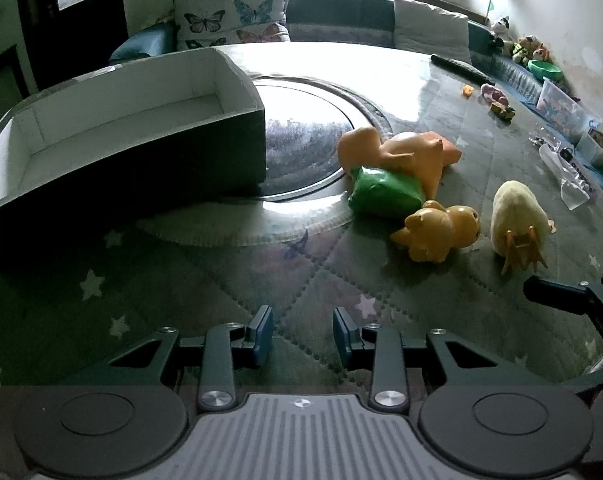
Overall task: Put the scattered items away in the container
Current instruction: 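Move the left tool toward the pale yellow plush chick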
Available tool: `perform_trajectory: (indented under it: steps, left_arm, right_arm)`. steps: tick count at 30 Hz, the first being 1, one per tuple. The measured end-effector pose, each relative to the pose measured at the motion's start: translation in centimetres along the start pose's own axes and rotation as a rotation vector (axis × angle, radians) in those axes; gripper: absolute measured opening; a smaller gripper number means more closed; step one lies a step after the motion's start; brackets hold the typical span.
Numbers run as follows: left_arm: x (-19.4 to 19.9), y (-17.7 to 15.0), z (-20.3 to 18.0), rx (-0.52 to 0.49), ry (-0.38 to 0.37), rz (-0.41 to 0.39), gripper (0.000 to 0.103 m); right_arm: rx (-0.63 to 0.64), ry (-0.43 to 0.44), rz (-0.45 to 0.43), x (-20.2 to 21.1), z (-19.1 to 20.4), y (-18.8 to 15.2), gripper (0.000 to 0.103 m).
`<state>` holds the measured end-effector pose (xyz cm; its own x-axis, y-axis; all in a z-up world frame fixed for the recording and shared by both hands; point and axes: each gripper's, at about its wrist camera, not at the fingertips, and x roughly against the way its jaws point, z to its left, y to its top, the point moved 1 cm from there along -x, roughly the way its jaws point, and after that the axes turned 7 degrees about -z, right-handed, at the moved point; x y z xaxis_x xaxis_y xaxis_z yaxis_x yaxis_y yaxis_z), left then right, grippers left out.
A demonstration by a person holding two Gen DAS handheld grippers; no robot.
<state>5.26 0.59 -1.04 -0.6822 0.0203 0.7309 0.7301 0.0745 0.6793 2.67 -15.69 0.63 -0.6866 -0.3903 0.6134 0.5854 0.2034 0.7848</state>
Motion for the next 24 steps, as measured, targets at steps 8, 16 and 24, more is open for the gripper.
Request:
perform_trajectory:
  steps: [8, 16, 24]
  left_arm:
    - [-0.6, 0.4, 0.2, 0.004, 0.0, 0.015, 0.036]
    - [-1.1, 0.9, 0.3, 0.006, -0.004, 0.025, 0.036]
    - [-1.5, 1.3, 0.4, 0.008, -0.008, 0.031, 0.036]
  right_arm:
    - [0.0, 0.007, 0.002, -0.4, -0.2, 0.4, 0.103]
    - [0.004, 0.019, 0.004, -0.7, -0.3, 0.7, 0.103]
    - [0.003, 0.03, 0.003, -1.0, -0.4, 1.0, 0.103]
